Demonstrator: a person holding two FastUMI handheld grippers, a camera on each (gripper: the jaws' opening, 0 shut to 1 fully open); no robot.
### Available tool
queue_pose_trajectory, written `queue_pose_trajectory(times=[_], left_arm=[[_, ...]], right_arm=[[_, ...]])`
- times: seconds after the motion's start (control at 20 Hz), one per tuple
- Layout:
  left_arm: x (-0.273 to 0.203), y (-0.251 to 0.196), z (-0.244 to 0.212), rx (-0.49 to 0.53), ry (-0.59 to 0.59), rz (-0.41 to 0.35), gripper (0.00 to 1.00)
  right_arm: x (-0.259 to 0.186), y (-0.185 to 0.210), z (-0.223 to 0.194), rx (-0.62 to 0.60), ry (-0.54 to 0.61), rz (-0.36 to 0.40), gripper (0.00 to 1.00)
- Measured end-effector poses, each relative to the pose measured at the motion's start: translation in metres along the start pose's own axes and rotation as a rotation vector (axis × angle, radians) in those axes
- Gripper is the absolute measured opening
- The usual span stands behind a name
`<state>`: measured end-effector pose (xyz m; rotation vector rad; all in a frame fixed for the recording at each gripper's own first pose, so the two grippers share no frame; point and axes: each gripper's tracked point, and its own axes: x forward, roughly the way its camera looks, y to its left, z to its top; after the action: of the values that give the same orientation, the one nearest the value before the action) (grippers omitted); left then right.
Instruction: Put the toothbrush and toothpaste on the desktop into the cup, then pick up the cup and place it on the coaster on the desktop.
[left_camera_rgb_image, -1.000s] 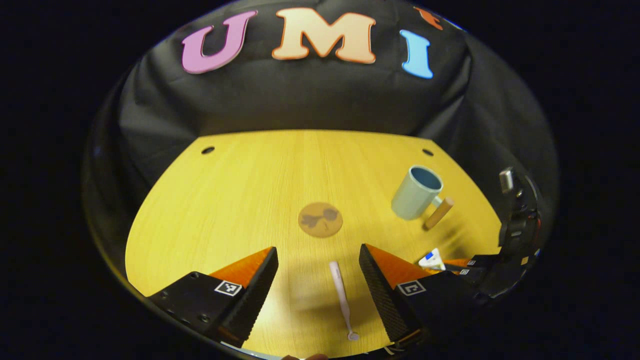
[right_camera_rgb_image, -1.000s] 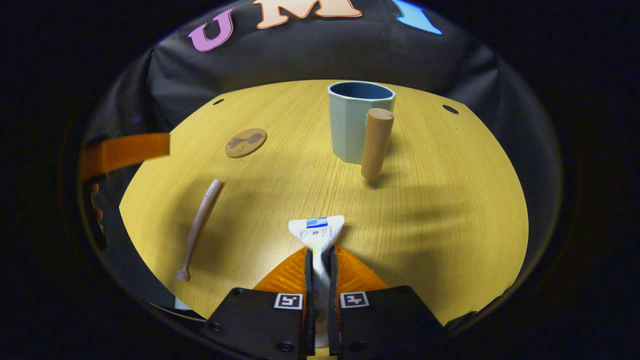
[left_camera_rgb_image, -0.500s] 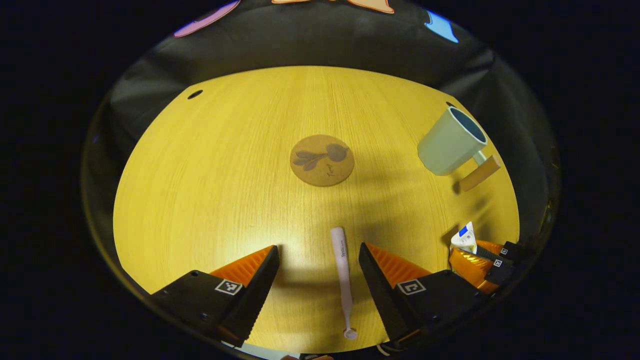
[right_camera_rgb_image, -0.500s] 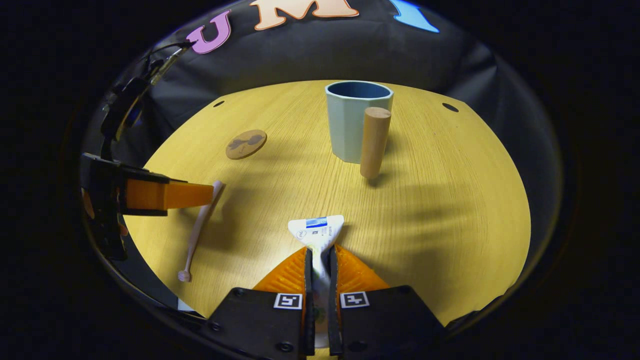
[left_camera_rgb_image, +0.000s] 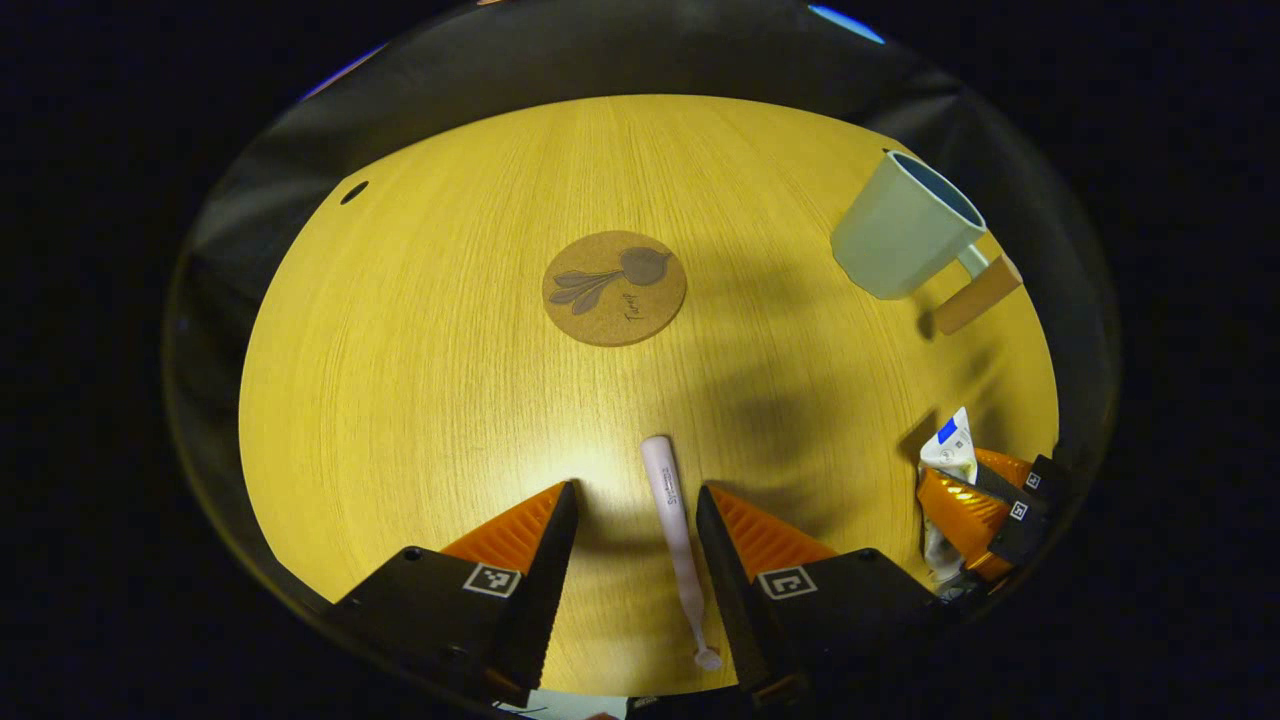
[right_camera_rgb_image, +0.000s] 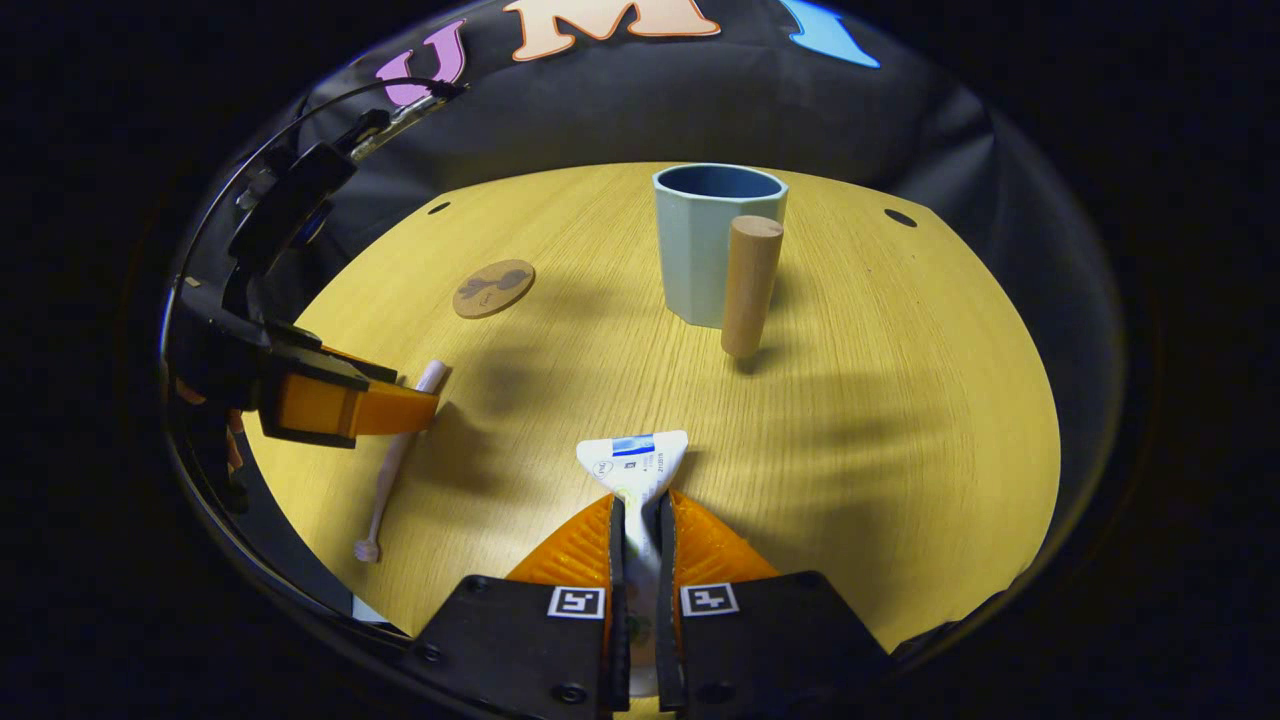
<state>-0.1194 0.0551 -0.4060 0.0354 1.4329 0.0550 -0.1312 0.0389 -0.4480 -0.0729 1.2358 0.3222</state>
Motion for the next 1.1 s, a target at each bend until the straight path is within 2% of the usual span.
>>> queue_pose_trajectory(times=[0.05,0.15,0.2,0.25,0.3,0.35,0.45,0.85,1.0,1.1], left_arm=[[0.001,0.001,0.002,0.006,-0.004,-0.001,0.70],[0.002,0.000,0.006,0.004,-0.016,-0.007,0.54],[0.002,0.000,0.007,-0.001,-0.024,-0.012,0.34],[0.001,0.001,0.007,-0.002,-0.033,-0.019,0.26],[0.001,0.000,0.007,-0.002,-0.038,-0.026,0.11],[0.001,-0.001,0.009,0.004,-0.045,-0.034,0.05],[0.000,-0.002,0.008,0.018,-0.047,-0.039,0.00],[-0.003,-0.010,0.004,0.018,-0.069,-0.062,0.00],[-0.007,-0.013,0.011,0.019,-0.149,-0.089,0.00],[-0.009,-0.004,0.006,0.031,-0.144,-0.085,0.00]], right_arm=[[0.000,0.000,0.000,0.003,0.000,0.003,0.13],[0.000,0.000,0.000,0.005,0.002,0.006,0.13],[0.000,0.000,0.000,0.003,0.003,0.006,0.13],[0.000,0.000,0.000,0.000,0.004,0.004,0.13],[0.000,0.000,0.000,-0.007,0.005,0.002,0.13],[0.000,0.001,0.000,-0.018,0.007,-0.001,0.13],[0.001,0.002,0.001,-0.055,0.019,-0.008,0.13],[-0.001,0.004,0.003,-0.070,0.015,-0.023,0.09],[-0.002,0.003,0.005,-0.054,0.010,-0.013,0.09],[-0.007,0.000,0.010,-0.059,-0.018,-0.021,0.09]])
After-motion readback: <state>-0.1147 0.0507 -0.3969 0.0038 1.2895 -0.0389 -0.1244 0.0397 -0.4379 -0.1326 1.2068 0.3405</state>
